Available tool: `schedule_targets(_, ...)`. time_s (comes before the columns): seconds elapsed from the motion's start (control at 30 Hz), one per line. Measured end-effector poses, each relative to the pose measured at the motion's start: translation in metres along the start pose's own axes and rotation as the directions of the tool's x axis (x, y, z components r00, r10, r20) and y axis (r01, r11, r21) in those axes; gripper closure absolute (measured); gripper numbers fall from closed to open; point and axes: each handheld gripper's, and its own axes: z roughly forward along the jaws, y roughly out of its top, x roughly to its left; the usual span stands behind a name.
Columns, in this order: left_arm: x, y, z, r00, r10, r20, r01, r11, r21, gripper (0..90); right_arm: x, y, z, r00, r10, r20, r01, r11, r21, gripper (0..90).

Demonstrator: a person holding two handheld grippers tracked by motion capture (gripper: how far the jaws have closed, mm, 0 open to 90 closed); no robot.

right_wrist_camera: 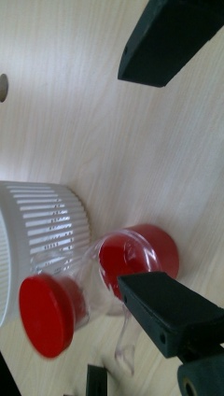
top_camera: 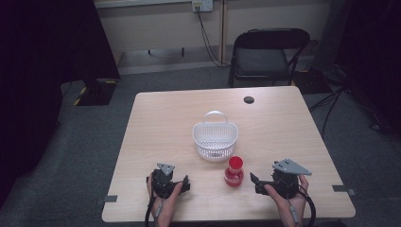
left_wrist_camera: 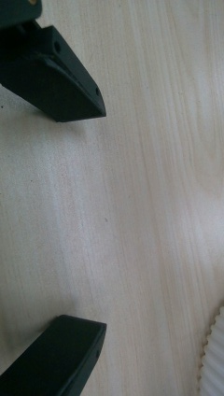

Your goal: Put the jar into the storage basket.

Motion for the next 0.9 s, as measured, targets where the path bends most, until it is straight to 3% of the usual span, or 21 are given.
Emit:
schedule_targets(0.27, 0.0, 0.0, 0.0, 1.0, 0.0, 0.0, 0.0, 1.0, 0.0, 0.3, 0.017, 0.009, -0.006, 0.9965, -0.04, -0.073, 0.037, 0.998, -0.047, 6.7)
schedule_targets(0.53, 0.0, 0.0, 0.0, 1.0, 0.0, 0.0, 0.0, 1.0, 0.0, 0.3, 0.026, 0.016, -0.005, 0.9925, -0.065, -0.104, 0.057, 0.996, -0.074, 11.2)
schedule_targets(0.9, 0.0, 0.0, 0.0, 1.0, 0.0, 0.0, 0.0, 1.0, 0.0, 0.3, 0.043, 0.035, 0.009, 0.977, -0.136, -0.164, 0.12, 0.987, -0.104, 18.8)
